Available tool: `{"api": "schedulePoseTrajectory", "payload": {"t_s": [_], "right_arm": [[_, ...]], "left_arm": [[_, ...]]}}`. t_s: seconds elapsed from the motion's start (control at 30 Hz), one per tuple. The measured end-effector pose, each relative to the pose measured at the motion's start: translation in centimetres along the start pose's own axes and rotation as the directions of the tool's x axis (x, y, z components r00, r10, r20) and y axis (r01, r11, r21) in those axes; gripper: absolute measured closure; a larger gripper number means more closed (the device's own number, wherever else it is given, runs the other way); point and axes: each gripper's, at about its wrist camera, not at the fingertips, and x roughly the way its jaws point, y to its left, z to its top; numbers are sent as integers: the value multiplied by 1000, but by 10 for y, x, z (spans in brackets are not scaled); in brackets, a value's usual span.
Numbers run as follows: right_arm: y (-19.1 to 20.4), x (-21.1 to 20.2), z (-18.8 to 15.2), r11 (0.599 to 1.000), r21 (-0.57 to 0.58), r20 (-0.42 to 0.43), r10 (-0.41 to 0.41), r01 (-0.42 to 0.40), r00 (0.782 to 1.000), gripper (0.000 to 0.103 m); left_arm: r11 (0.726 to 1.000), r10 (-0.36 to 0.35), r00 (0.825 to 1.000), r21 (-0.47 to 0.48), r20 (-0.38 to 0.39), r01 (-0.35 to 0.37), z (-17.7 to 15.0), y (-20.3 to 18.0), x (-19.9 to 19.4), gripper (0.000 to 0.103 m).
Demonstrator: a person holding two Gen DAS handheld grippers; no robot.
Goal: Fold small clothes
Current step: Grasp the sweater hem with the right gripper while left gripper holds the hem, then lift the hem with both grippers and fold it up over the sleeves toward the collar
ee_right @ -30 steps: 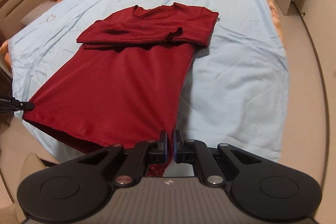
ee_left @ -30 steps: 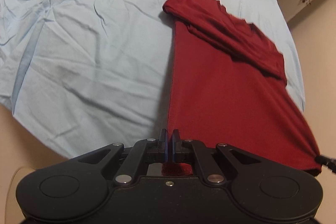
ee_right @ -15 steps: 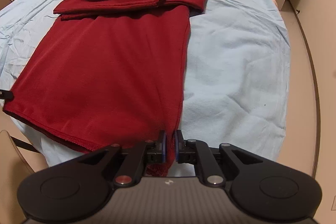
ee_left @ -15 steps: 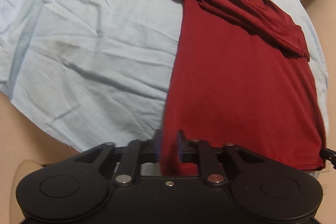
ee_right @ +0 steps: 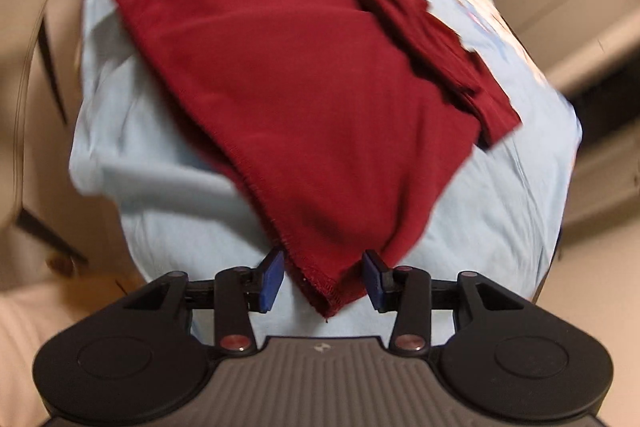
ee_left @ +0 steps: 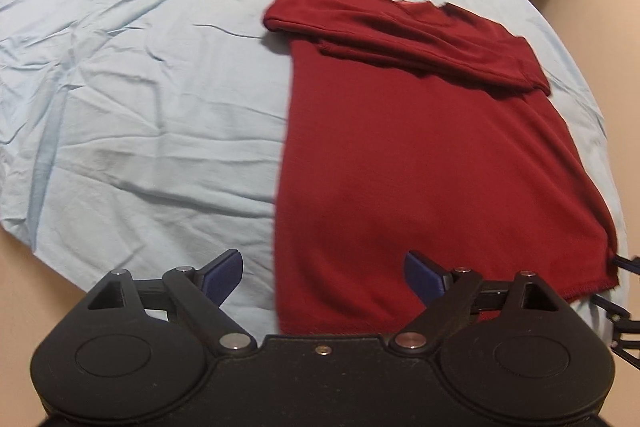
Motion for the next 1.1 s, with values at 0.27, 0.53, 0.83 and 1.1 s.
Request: {"api": "schedulePoseTrajectory", "payload": {"t_s": [0.27,0.53,0.83,1.1], "right_arm": [[26,-10,-1,988,-130,33,-77,81,996,44],[41,10,1,976,-191,43,-101,107,994,46],[5,-19,17,998,38,57,-50,48,997,97],[-67,-50,54,944,315,64,86,-102,994,98]], "left_arm": [[999,-28,1000,45,7,27,-11,-16,-4,8],[999,-30,1000,42,-5,30,-15,-22,-3,5],[988,-71,996,140,57,62,-13,-34,-27,4],[944,-144,984,311,102,106,-33,-72,-44,1]]}}
